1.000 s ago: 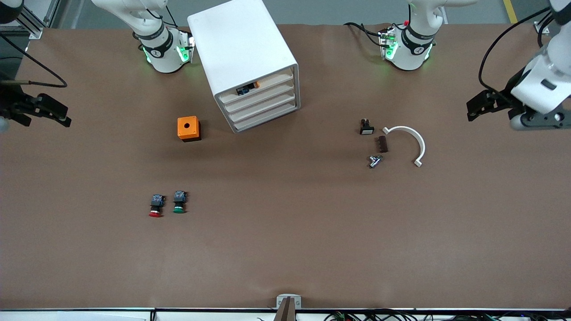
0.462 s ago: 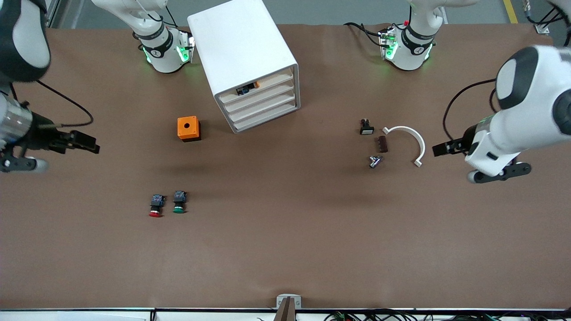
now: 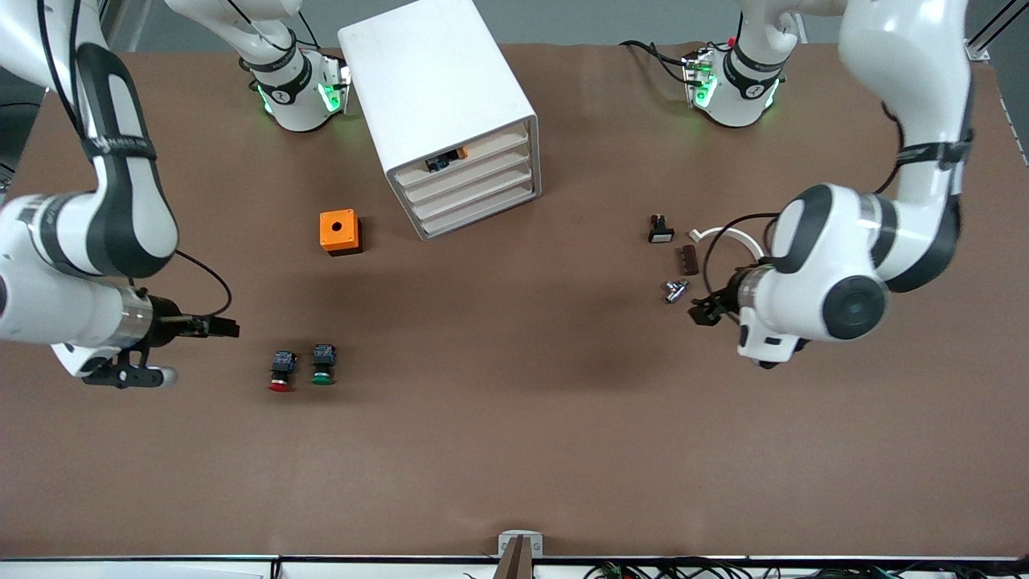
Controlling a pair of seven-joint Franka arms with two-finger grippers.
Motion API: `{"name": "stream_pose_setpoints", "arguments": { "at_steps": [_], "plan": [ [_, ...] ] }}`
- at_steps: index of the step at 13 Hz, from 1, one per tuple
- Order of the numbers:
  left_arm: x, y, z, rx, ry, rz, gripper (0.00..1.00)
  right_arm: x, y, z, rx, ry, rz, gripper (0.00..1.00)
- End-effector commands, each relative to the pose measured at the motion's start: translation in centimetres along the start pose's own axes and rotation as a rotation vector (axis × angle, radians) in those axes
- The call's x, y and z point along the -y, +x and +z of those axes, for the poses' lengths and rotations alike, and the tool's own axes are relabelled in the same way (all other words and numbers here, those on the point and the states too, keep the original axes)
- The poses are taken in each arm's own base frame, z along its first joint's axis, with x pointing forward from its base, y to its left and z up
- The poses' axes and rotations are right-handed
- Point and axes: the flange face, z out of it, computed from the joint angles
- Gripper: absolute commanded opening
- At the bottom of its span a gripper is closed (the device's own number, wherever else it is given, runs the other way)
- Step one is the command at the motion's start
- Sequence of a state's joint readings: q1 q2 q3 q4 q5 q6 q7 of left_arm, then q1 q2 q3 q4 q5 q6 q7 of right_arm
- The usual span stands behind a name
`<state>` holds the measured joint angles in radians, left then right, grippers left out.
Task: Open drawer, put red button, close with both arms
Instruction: 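Grasp the red button with the right gripper while the left gripper reaches the drawer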
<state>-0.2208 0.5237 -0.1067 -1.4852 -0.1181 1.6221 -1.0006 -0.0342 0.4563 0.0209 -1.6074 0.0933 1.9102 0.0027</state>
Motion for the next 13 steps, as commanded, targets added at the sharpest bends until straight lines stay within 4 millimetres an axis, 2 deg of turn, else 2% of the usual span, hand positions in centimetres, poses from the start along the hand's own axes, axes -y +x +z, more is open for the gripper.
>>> {"name": "stream_pose_setpoints", "arguments": {
  "at_steps": [1, 3, 6, 8, 9, 10, 12, 13],
  "plan": [
    [-4.6, -3.2, 2.8, 0.036, 0.022, -0.215, 1.00, 1.5, 2.1, 3.6, -0.037, 0.011, -0.018, 1.00],
    [-7.3, -6.0, 5.7, 0.079, 0.031, -0.395, 1.00, 1.7, 3.3, 7.8, -0.046, 0.008, -0.019, 1.00],
    [-10.6, -10.5, 10.1, 0.191, 0.088, -0.699, 1.00, 1.3, 4.0, 12.3, -0.042, 0.004, -0.015, 1.00],
    [-12.0, -13.9, 12.2, 0.240, 0.143, -0.837, 1.00, 1.2, 3.7, 14.7, -0.028, 0.001, -0.014, 1.00],
    [-12.5, -15.1, 13.1, 0.285, 0.170, -0.876, 1.00, 1.1, 3.6, 15.7, -0.015, 0.000, -0.012, 0.99],
    [-12.9, -15.7, 13.2, 0.370, 0.186, -0.919, 0.99, 1.0, 3.5, 16.4, -0.004, 0.000, -0.011, 0.97],
    [-13.7, -17.2, 13.7, 0.554, 0.255, -1.046, 0.98, 1.0, 3.4, 17.1, 0.013, -0.001, -0.010, 0.80],
    [-14.2, -18.0, 14.3, 0.592, 0.303, -1.132, 0.98, 1.0, 3.3, 17.0, 0.018, -0.001, -0.004, 0.65]
  ]
}}
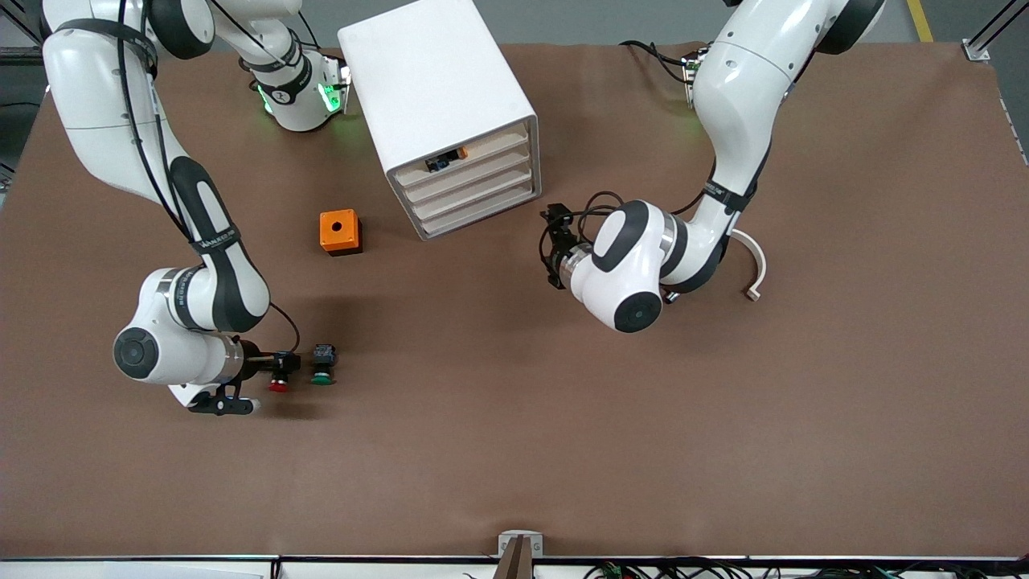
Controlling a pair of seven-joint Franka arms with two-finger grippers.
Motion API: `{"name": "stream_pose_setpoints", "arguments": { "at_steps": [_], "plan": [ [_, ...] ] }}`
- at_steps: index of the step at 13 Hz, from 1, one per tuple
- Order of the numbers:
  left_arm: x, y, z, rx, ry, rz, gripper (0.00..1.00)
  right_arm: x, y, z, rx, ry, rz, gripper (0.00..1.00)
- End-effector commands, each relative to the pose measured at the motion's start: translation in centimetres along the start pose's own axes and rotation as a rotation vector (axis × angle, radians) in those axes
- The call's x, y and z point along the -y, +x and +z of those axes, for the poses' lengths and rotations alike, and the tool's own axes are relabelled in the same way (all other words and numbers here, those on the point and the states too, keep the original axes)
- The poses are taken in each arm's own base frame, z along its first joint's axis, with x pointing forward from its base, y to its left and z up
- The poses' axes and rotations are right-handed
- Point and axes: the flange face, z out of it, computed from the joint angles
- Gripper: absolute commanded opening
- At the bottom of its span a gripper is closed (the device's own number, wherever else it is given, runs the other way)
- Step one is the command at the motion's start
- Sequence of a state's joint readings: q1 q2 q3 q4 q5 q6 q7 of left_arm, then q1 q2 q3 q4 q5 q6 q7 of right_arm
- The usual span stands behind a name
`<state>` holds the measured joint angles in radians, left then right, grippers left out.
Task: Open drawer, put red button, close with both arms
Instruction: 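Grasp the red button with the right gripper while the left gripper reaches the drawer, then pull the drawer open with the left gripper while the right gripper lifts the button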
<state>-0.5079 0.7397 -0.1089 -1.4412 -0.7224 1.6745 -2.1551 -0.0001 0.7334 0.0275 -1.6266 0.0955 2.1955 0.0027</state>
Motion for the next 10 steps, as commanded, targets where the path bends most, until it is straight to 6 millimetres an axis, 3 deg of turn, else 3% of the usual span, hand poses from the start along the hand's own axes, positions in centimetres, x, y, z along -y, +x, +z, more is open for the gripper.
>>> {"name": "stream_pose_setpoints", "arguments": {
  "at_steps": [1, 3, 5, 10],
  "plan": [
    [0.0, -1.1, 1.3, 0.073, 0.091, -0.203, 0.98, 0.1, -0.1, -0.4, 0.009, 0.006, 0.002, 0.54],
    [1.0, -2.4, 3.4, 0.079, 0.141, -0.265, 0.95, -0.1, -0.3, -0.6, 0.030, 0.008, 0.012, 0.32],
    [2.1, -3.4, 5.1, 0.071, 0.183, -0.256, 0.81, 0.2, 0.0, -1.3, 0.017, 0.011, 0.045, 0.08],
    [3.3, -4.4, 10.0, 0.031, 0.278, -0.241, 0.70, 0.0, 0.3, -3.7, -0.017, 0.001, 0.066, 0.03]
  ]
}}
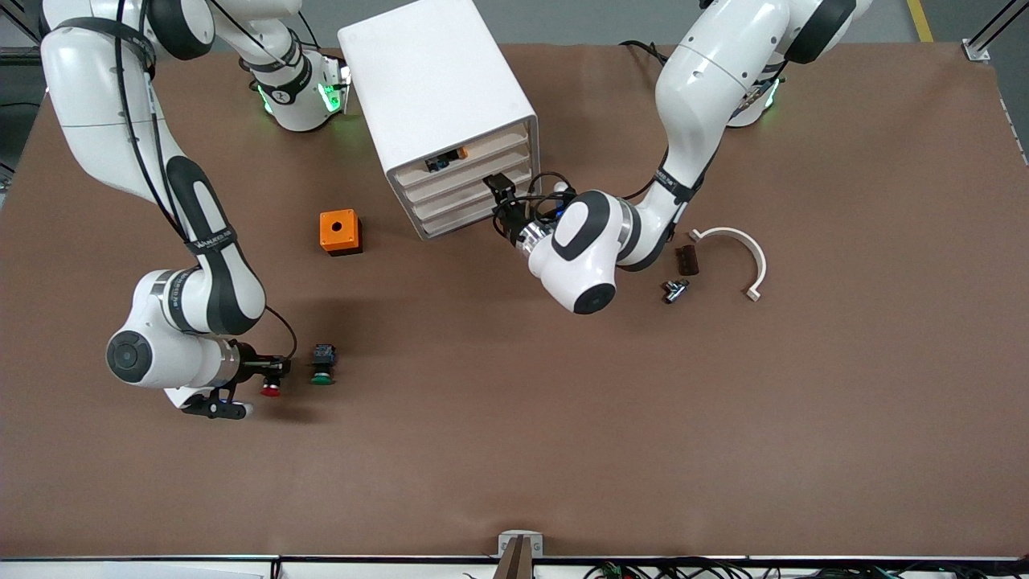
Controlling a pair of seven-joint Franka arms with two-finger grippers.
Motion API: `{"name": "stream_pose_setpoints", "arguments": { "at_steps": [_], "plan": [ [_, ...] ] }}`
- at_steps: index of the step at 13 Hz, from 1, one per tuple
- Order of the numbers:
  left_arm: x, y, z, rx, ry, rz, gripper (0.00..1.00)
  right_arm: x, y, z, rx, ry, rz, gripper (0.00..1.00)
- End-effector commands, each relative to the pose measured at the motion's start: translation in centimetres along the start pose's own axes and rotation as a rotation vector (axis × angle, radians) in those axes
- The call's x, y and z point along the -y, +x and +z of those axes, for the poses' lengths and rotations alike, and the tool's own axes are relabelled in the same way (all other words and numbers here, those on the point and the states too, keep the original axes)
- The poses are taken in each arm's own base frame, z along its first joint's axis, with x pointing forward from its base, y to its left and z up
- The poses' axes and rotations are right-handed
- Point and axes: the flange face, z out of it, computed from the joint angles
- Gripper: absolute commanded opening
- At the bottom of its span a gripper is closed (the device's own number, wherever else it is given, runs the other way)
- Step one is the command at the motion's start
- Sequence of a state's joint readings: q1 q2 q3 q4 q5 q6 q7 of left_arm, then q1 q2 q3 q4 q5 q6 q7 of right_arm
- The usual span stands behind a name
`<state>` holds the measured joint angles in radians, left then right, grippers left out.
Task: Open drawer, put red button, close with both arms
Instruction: 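Pull the drawer open with the left gripper while the right gripper lifts the button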
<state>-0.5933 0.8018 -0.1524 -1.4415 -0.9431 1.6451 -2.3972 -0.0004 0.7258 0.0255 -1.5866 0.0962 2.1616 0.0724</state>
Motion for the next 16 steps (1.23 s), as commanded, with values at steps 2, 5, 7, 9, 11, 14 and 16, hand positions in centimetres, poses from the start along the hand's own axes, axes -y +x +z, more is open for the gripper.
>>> {"name": "stream_pose_setpoints", "arguments": {
  "at_steps": [2, 5, 7, 9, 11, 14, 16],
  "plan": [
    [0.2, -0.7, 3.1, -0.036, 0.040, -0.002, 0.63, -1.0, -0.2, -3.0, -0.025, 0.003, -0.115, 0.03],
    [0.1, -0.8, 4.8, -0.058, 0.049, -0.008, 0.48, -0.8, -0.3, -5.9, -0.059, 0.013, -0.155, 0.00],
    [0.1, -0.9, 5.0, -0.053, 0.058, -0.010, 0.18, 1.0, -1.1, -8.9, 0.001, 0.017, -0.064, 0.00],
    [0.3, -1.1, 4.6, -0.021, 0.087, -0.021, 0.00, 1.9, -1.6, -11.4, 0.081, 0.013, -0.024, 0.00],
    [-0.1, -0.8, 3.6, -0.017, 0.076, -0.024, 0.00, 2.0, -2.4, -15.8, 0.038, 0.008, -0.039, 0.00],
    [-1.8, 0.2, -3.0, 0.062, 0.076, -0.038, 0.00, 2.5, -4.9, -19.8, 0.080, -0.003, -0.033, 0.00],
    [-2.9, 1.0, -8.6, 0.147, 0.058, -0.031, 0.00, 3.0, -6.2, -22.3, 0.061, 0.011, 0.121, 0.00]
  ]
}}
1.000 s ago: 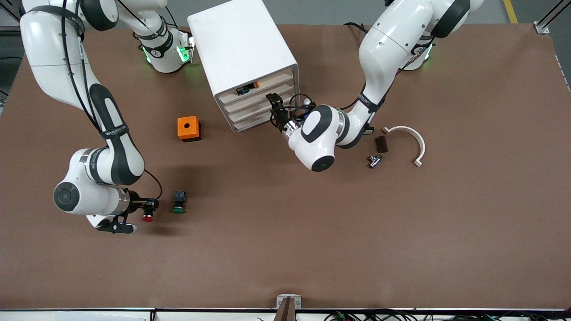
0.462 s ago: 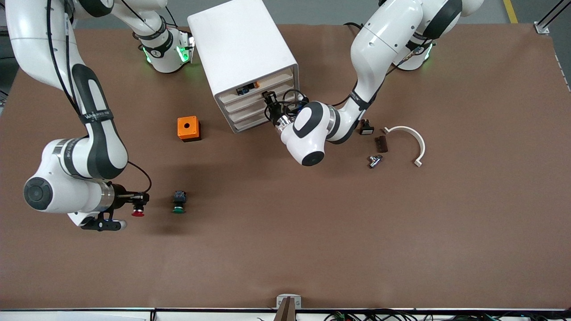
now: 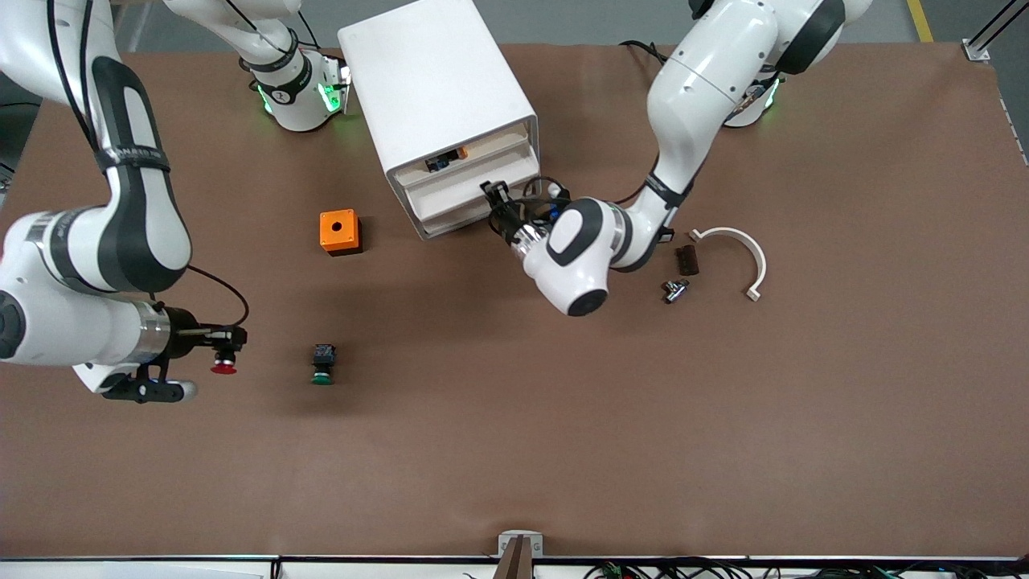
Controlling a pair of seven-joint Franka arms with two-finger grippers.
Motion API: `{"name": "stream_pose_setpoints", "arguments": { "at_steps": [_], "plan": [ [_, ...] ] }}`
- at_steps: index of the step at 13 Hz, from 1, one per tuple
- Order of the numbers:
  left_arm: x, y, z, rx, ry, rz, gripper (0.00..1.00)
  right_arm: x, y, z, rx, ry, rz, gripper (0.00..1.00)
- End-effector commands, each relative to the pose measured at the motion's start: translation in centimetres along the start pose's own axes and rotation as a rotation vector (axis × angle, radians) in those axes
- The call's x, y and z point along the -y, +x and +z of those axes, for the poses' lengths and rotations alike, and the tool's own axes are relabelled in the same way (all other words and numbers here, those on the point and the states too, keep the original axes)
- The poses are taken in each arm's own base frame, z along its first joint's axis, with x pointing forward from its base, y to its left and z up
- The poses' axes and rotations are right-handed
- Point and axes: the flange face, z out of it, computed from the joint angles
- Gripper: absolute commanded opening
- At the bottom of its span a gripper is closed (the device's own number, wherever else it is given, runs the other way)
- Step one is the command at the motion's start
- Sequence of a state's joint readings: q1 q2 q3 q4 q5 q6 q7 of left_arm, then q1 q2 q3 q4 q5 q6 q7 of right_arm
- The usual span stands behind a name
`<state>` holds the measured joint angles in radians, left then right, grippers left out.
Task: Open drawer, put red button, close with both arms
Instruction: 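Pull the drawer open with the left gripper while the right gripper lifts the button, then carry the red button into the open drawer with the right gripper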
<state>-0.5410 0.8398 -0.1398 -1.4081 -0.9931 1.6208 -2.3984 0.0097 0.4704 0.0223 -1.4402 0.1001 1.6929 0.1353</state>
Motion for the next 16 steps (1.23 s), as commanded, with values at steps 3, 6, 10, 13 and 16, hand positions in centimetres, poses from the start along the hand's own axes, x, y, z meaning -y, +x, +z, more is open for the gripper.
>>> {"name": "stream_pose_setpoints", "arguments": {
  "at_steps": [3, 6, 10, 13, 16],
  "plan": [
    [-0.7, 0.7, -10.1, 0.146, -0.010, 0.090, 0.02, 4.9, -4.4, -3.0, 0.040, -0.014, 0.292, 0.00],
    [-0.2, 0.5, -11.4, 0.163, -0.031, 0.160, 0.61, 10.6, -6.9, -2.4, 0.114, -0.017, 0.589, 0.00],
    [-0.4, 1.5, -15.2, 0.203, -0.066, 0.178, 1.00, 18.1, -10.1, -1.0, 0.206, -0.012, 0.893, 0.00],
    [-0.6, 3.5, -18.6, 0.072, -0.255, 0.294, 1.00, 22.3, -11.5, -0.5, 0.223, 0.069, 1.053, 0.00],
    [-1.0, 6.6, -23.3, -0.130, -0.501, 0.337, 1.00, 28.3, -14.8, 2.6, 0.184, 0.077, 1.131, 0.00]
  ]
}}
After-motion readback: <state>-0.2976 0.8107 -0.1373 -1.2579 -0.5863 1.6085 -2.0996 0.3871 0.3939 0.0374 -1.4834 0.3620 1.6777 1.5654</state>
